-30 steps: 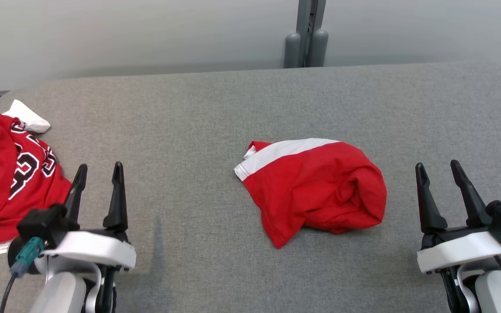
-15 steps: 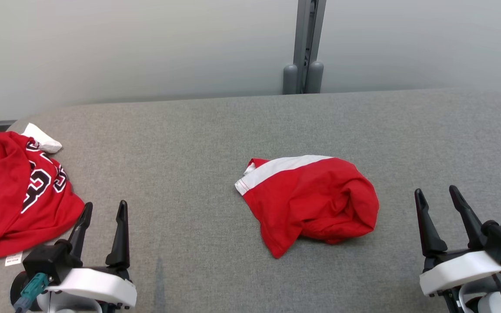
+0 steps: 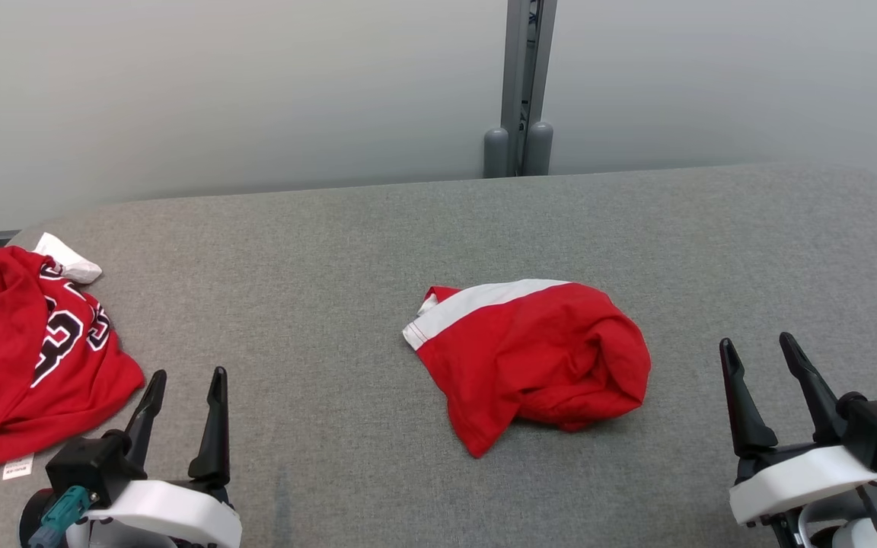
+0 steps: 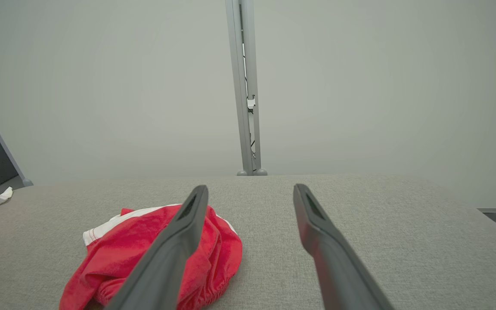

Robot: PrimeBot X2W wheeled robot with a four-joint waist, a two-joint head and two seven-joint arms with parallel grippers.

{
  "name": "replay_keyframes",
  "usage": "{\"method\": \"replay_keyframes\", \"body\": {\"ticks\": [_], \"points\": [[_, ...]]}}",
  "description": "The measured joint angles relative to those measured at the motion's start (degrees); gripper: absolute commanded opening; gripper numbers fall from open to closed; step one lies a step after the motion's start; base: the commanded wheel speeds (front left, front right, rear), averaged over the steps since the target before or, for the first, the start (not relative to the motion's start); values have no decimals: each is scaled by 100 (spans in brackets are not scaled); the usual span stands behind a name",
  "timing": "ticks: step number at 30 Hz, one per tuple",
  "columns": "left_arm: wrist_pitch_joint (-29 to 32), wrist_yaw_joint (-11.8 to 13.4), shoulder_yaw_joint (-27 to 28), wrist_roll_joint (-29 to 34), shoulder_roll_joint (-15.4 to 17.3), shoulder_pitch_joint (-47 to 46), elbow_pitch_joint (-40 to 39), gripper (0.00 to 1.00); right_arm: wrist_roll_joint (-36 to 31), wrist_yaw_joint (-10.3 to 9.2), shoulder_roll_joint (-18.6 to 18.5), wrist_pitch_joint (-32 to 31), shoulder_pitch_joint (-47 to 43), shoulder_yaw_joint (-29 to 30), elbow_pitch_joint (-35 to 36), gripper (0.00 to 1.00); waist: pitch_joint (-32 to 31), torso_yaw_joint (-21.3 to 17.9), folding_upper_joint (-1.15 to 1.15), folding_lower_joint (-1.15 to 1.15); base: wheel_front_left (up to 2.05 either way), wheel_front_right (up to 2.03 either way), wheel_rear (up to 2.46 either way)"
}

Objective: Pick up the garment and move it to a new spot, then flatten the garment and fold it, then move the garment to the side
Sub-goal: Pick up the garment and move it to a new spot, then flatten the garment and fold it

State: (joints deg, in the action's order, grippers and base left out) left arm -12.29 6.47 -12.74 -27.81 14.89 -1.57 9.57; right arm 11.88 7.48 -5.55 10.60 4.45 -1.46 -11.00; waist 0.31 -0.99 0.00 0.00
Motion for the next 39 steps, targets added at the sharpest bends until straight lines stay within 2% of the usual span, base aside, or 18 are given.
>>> {"method": "replay_keyframes", "body": {"ticks": [18,23,29,39], "points": [[116,101,-66,-45,25,-11,-42,100,1,0,51,32,29,36,-7,100,74,-15,0,0,0,0,0],[125,94,-151,-34,-43,-330,31,100,18,0,51,57,123,33,20,100,237,-34,0,0,0,0,0],[348,-146,-439,5,-203,-1139,527,100,66,0,25,80,365,-24,53,100,571,-132,0,0,0,0,0],[1359,-800,-1015,-174,-626,-2420,1963,100,188,0,40,212,719,-141,-103,100,1143,-527,0,0,0,0,0]]}}
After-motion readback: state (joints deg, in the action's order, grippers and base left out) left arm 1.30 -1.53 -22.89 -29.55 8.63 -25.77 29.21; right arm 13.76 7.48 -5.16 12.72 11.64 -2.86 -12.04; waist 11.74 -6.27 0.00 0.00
